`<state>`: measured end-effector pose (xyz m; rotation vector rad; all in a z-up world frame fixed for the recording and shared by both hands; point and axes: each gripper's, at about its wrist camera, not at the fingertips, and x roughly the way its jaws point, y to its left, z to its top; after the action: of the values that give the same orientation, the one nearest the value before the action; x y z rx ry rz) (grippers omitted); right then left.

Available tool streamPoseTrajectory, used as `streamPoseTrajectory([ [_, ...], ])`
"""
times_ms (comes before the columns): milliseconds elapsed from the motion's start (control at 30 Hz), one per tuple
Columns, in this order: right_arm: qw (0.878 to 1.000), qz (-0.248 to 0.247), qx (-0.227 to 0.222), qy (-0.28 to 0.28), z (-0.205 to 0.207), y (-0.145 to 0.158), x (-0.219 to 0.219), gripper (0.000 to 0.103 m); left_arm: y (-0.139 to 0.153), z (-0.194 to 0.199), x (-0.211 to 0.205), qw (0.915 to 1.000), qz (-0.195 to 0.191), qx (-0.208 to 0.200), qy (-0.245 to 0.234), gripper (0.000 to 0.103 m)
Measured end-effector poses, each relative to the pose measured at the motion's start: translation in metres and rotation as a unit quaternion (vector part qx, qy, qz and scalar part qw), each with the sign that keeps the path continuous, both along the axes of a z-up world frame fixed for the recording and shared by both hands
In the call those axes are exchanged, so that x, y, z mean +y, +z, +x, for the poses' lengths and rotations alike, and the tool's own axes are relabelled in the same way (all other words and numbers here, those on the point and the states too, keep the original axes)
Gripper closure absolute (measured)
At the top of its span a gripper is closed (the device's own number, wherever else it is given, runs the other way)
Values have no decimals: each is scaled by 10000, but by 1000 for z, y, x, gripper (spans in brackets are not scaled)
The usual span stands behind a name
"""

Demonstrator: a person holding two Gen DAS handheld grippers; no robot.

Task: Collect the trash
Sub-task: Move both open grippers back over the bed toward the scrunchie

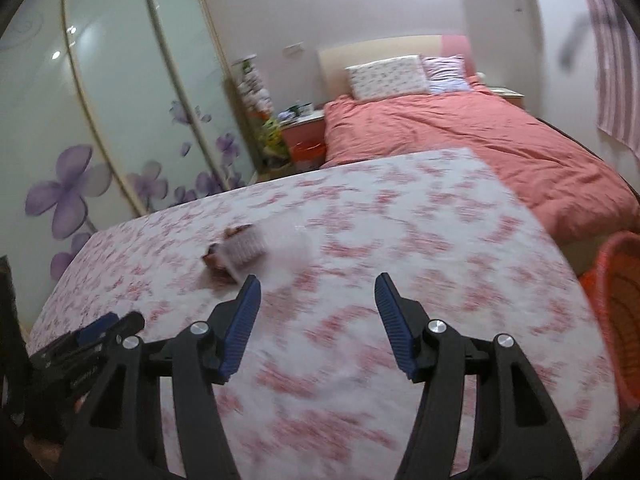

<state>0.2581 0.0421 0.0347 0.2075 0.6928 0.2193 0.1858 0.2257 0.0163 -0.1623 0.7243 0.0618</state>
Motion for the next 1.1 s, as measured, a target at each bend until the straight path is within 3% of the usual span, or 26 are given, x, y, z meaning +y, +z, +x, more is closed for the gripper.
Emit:
streamPoseTrajectory([
  [267,9996,-219,72,-137,53,0,65,43,-3,-5,44,9996,-156,-38,217,46],
  [400,9973,-670,244,-167,70,-11,76,42,-6,-5,56,9994,-217,-51,274,46],
  [600,9932,-967,167,-624,46,-18,24,37,-10,-3,60,9993,-267,-27,266,46],
  [800,9899,-842,375,-1076,36,-28,-21,38,-7,-1,48,9995,-305,-45,113,46],
  [967,9956,-369,450,-733,22,-32,-7,38,-2,-4,38,9997,-226,-105,-20,46],
  [1100,9967,-564,492,-313,13,-41,28,39,-3,-7,40,9997,-243,-96,-2,46],
])
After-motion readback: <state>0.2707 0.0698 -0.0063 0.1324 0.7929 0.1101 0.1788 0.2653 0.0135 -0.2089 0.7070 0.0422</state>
